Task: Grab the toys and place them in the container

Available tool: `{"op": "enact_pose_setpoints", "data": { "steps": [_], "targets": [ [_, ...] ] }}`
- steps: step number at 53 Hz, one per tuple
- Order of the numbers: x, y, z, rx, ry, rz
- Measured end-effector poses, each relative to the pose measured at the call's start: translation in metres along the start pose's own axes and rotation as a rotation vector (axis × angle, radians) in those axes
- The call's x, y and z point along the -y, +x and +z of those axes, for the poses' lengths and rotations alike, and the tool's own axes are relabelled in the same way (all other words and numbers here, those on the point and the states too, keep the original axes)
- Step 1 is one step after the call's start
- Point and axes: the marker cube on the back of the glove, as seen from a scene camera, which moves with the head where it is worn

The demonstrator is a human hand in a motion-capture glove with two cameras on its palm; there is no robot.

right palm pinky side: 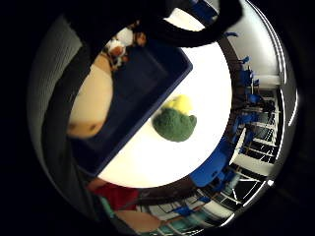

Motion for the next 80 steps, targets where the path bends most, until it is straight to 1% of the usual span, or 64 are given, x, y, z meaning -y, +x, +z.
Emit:
{"op": "enact_pose_setpoints", "data": {
  "steps": [4,9,17,25,33,42,53,61,73,80],
  "targets": [
    [-0.01,0.014,0.003,-0.04,0.012,-0.047],
    [-0.022,0.043,0.006,-0.04,0.025,0.032],
    [-0.038,0.089,0.017,0.026,0.038,0.176],
    [-0.057,0.133,0.036,0.024,-0.018,0.261],
    [-0.072,0.161,0.057,0.04,-0.07,0.303],
    [-0.083,0.188,0.076,0.04,-0.059,0.343],
    [-0.086,0.205,0.099,0.054,-0.089,0.406],
    [-0.079,0.205,0.113,0.093,-0.107,0.401],
    [-0.063,0.201,0.137,0.081,-0.099,0.393],
    [-0.054,0.197,0.15,0.015,-0.142,0.385]
  ]
}}
